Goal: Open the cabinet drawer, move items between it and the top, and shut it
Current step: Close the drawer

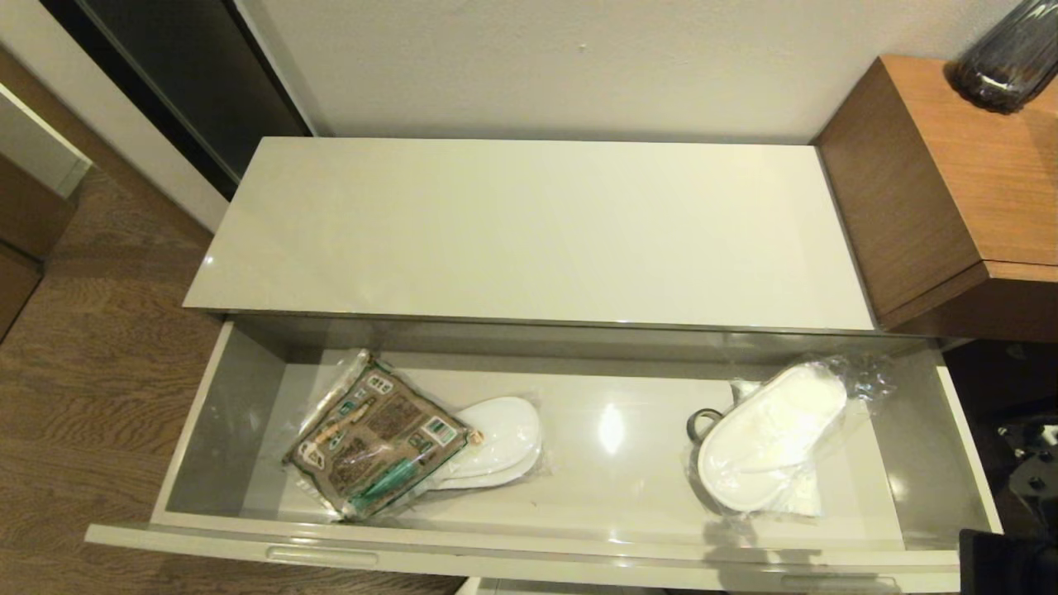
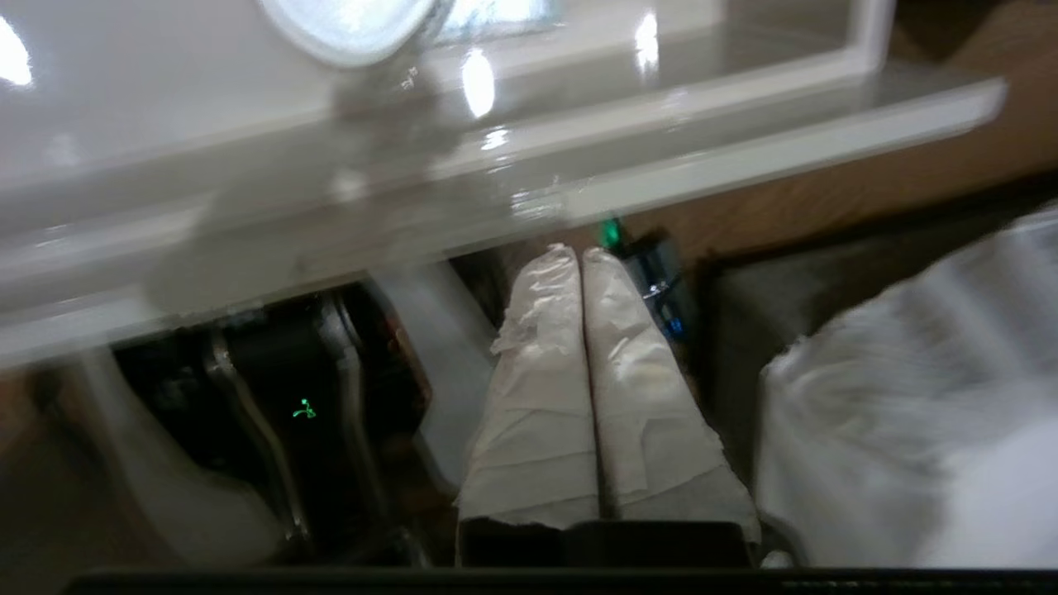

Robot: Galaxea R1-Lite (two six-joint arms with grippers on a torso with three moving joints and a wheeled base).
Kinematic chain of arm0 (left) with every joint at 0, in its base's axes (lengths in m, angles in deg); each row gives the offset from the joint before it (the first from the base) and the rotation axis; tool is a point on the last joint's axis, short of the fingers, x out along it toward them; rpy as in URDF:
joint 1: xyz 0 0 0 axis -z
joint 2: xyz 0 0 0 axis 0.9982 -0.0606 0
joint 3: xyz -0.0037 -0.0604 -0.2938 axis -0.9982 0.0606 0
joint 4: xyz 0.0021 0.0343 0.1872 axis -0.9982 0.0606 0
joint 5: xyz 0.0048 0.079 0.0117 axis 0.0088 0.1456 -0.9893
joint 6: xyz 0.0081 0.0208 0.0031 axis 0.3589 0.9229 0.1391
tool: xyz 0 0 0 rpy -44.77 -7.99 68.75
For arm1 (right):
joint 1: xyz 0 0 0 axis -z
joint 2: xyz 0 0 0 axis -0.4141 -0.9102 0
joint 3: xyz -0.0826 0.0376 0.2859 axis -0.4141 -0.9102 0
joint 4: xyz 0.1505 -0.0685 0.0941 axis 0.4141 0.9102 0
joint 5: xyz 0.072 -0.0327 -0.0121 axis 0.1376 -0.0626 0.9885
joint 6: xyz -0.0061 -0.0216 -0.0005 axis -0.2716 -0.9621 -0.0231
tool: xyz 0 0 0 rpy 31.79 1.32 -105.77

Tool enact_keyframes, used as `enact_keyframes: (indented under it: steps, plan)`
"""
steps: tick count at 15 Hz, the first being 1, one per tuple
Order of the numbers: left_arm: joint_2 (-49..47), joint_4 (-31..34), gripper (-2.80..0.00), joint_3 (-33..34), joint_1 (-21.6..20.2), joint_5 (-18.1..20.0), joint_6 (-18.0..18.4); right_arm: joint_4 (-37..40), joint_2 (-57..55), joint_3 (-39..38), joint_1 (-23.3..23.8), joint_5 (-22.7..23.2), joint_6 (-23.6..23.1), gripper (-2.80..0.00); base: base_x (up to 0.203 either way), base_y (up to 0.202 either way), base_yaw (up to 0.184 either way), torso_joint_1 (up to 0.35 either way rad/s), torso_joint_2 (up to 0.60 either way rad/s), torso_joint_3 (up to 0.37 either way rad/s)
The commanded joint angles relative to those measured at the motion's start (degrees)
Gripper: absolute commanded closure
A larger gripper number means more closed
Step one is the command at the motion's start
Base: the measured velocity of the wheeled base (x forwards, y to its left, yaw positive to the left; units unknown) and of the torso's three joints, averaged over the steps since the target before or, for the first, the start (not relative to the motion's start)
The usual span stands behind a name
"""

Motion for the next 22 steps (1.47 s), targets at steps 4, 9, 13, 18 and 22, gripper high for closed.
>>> enact_keyframes:
  steps: [4,9,13,18,22]
  plan:
    - [-0.09,-0.02,0.00,0.01,-0.07,0.02,-0.04,-4.23,-11.78,-4.13,-0.29,15.07,10.08,0.00,0.000,0.000,0.000,0.000,0.00,0.000]
    - [-0.09,-0.02,0.00,0.01,-0.07,0.02,-0.04,-10.00,-19.96,-6.76,-0.87,20.37,11.70,0.00,0.000,0.000,0.000,0.000,0.00,0.000]
    - [-0.09,-0.02,0.00,0.01,-0.07,0.02,-0.04,-13.33,-30.07,-7.04,-0.87,20.53,13.67,0.00,0.000,0.000,0.000,0.000,0.00,0.000]
    - [-0.09,-0.02,0.00,0.01,0.02,0.02,-0.04,-14.32,-36.18,-2.85,-0.73,19.32,17.70,0.00,0.000,0.000,0.000,0.000,0.00,0.000]
    - [-0.09,-0.02,0.00,0.01,0.02,0.02,-0.04,-13.96,-37.22,2.30,-0.31,14.75,22.71,0.00,0.000,0.000,0.000,0.000,0.00,0.000]
